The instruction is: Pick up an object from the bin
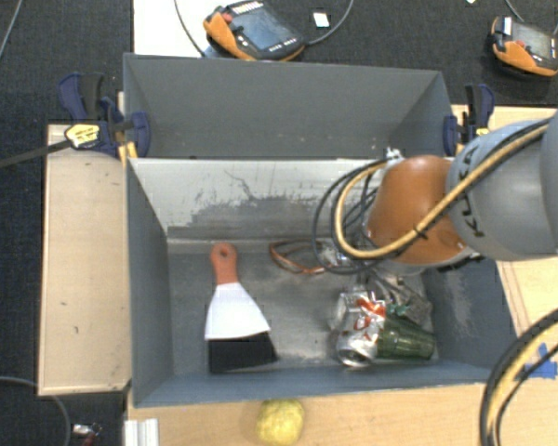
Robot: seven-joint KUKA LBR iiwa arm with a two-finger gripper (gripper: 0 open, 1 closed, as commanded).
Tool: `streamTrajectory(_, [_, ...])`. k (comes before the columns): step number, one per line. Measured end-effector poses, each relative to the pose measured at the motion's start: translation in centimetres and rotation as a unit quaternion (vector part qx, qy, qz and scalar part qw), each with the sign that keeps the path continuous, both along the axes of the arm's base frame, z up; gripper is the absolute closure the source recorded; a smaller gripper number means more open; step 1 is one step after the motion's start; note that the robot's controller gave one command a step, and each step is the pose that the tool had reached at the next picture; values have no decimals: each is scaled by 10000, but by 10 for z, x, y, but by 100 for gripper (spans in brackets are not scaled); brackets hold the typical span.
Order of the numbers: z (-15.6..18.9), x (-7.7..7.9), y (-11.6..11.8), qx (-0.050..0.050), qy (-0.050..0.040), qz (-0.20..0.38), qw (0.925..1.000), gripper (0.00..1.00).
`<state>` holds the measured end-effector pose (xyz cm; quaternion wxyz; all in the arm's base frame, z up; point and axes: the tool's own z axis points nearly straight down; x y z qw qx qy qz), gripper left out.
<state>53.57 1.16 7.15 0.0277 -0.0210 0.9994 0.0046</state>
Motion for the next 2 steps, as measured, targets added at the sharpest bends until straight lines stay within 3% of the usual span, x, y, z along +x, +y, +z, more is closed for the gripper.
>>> streamTrajectory(1, [0, -35, 7, -24, 20, 502, 9987, 0])
streamTrajectory(2, [0, -30, -14, -9, -7, 738, 9973, 0])
